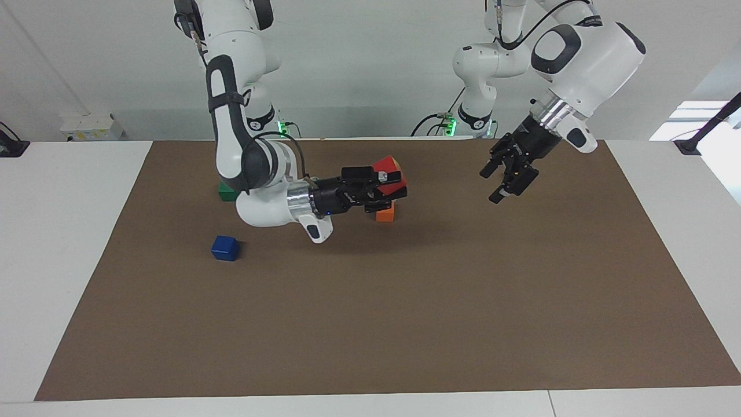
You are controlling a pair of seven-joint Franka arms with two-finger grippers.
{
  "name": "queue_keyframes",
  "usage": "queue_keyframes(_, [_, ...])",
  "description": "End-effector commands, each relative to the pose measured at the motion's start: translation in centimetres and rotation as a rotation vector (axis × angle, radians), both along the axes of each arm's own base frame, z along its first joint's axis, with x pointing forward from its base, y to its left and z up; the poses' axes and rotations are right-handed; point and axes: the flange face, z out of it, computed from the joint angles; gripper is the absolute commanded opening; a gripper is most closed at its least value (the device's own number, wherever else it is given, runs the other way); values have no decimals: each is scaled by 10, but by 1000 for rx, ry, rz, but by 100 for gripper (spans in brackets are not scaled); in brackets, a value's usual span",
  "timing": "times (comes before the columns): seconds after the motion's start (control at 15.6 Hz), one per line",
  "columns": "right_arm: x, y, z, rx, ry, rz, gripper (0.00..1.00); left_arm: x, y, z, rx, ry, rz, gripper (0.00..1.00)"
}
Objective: Transfer red block to right arm and stack on blue block
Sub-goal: 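Carry the red cube above the blue cube while the left gripper withdraws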
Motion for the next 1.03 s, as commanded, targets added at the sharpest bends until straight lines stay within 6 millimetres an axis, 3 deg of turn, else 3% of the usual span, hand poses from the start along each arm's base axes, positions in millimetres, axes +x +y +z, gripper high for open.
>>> queue_keyframes(0.0, [1,-39,33,-203,0,17,0,-2,11,-12,187,-31,-151,100])
queue_keyframes(0.19, [2,-86,49,-424,5,39,0,6,21,-30,338,-42,-343,100])
queue_keyframes(0.38, [3,-136,51,-616,-14,35,0,9,32,-30,468,-29,-585,100])
queue_keyframes(0.51, [1,-170,58,-767,-27,26,0,13,50,-23,544,-18,-714,100])
queue_keyframes(0.77, [3,-218,89,-1188,-83,31,0,21,72,-14,607,-6,-1012,100])
queue_keyframes(0.96, [-1,-238,93,-1422,-81,48,0,24,70,-17,593,13,-1063,100])
